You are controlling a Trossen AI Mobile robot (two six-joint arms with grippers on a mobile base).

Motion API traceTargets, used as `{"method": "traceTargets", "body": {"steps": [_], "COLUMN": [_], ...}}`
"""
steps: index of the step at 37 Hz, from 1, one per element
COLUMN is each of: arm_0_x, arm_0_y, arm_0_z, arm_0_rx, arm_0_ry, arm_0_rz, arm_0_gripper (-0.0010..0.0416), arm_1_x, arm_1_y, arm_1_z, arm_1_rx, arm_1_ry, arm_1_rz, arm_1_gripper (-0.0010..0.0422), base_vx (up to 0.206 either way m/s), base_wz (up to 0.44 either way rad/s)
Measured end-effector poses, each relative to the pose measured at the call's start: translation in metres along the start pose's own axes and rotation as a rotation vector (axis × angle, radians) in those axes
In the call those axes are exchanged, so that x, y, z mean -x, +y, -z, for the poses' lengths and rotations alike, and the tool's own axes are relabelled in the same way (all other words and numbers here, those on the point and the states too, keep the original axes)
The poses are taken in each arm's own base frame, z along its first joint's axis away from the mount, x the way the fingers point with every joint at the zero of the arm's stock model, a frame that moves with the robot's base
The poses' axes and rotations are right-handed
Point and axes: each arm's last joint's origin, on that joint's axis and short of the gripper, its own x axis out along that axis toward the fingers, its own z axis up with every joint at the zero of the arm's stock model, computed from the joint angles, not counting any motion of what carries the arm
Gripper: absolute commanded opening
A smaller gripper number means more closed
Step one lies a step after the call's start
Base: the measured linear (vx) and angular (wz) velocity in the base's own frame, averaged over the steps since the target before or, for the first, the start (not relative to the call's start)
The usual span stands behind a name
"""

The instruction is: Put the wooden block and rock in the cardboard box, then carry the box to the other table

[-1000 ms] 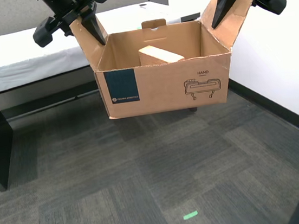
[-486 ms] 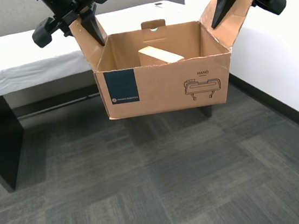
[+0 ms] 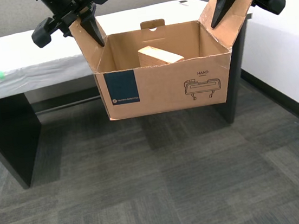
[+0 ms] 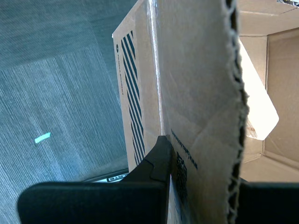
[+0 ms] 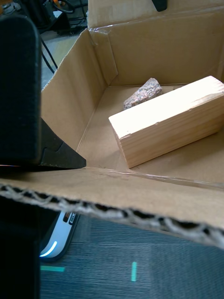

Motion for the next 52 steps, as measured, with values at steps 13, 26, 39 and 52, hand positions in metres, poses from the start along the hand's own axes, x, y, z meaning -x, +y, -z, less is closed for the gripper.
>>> {"method": "traceTargets", "body": {"steps": [13,26,39,52], "arm_0_x": [0.0002,0.0003,0.0002,0.0003], "arm_0_y": [0.0006,0.0007,0.0006,0.0007], "arm_0_z": [-0.0002,-0.0005,-0.0006,-0.0007], "arm_0_rx": [-0.002,-0.001,-0.001,0.009], "arm_0_ry": [-0.001,-0.004,-0.005,-0.005], "arm_0_rz": [-0.001,-0.001,-0.001,-0.002], "arm_0_gripper": [0.0,0.0,0.0,0.0], "arm_1_x": [0.0,0.0,0.0,0.0], "arm_1_y": [-0.0006,-0.0001,0.0002,-0.0003], "arm_1_z": [-0.0013,-0.0003,0.0003,-0.0003], "arm_1_rx": [-0.111,-0.165,-0.122,-0.031], "arm_1_ry": [-0.013,-0.002,0.004,-0.002], "arm_1_rz": [0.005,0.005,0.002,0.005], "arm_1_gripper": [-0.0001,-0.0001,-0.0001,-0.0001], "base_vx": [0.145,0.148,0.141,0.142], "base_wz": [0.13,0.048,0.003,-0.01]}}
